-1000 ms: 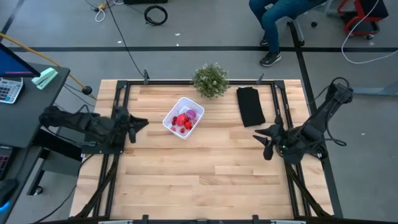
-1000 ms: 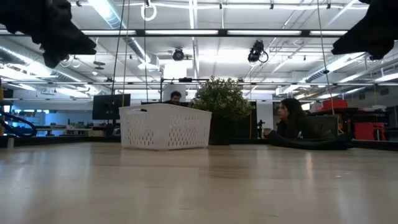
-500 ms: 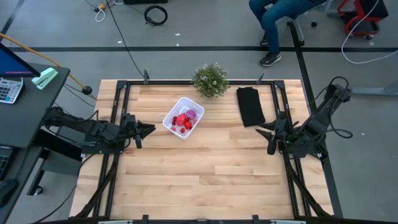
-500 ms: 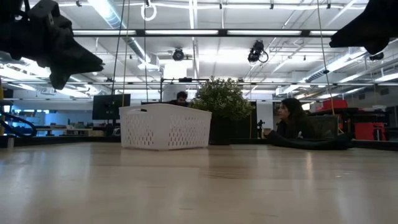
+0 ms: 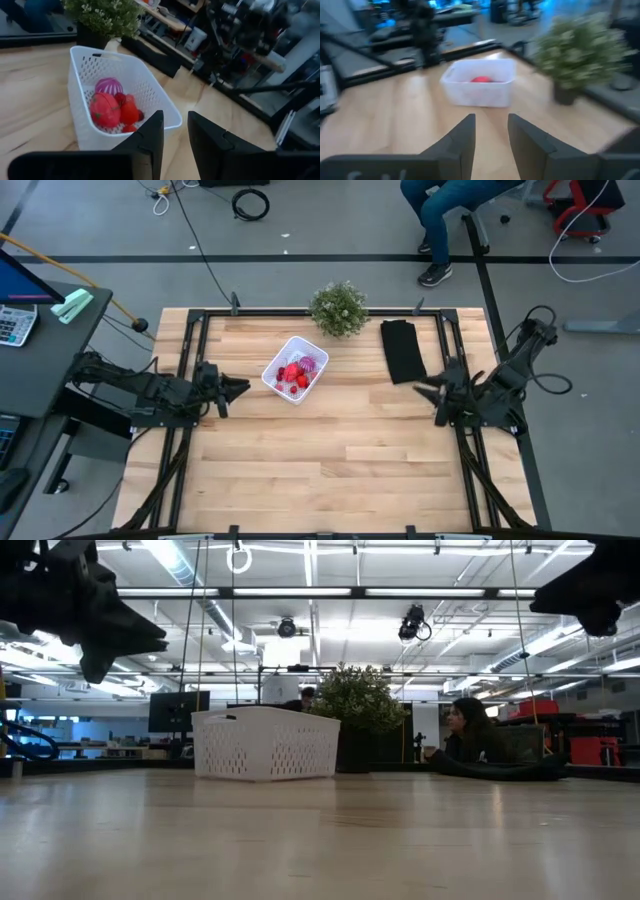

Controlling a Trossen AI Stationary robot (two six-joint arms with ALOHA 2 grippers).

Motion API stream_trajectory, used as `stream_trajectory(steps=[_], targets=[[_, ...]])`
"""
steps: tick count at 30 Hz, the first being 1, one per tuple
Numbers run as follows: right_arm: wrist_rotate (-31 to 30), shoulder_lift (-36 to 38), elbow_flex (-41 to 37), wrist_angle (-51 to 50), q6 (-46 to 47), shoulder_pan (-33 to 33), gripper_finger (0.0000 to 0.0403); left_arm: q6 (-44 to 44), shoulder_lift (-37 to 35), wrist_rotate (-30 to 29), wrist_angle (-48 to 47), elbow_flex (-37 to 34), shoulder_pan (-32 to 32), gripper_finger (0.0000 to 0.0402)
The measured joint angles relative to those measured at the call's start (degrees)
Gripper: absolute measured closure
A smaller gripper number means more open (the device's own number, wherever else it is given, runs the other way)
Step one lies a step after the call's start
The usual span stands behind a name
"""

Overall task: Pick and placing Produce into tupperware
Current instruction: Return to Home Position

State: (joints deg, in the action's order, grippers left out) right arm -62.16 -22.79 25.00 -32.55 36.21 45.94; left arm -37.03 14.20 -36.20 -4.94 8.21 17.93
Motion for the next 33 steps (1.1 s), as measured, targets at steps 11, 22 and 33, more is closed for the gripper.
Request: stream_trajectory(steps=[11, 22, 33], targets=[[20.11, 0.04, -12.45, 42.92, -32.48, -2.59, 0.0280, 3.16, 0.02, 0.00, 4.41, 0.00, -0.01, 0.0315], [31.65, 0.04, -15.82, 46.05, -31.29, -14.81, 0.0280, 3.21, 0.02, 0.00, 4.32, 0.00, -0.09, 0.0308], [40.60, 0.04, -15.98, 45.47, -28.34, -25.96, 0.0280, 3.21, 0.02, 0.00, 4.23, 0.00, -0.09, 0.0314]])
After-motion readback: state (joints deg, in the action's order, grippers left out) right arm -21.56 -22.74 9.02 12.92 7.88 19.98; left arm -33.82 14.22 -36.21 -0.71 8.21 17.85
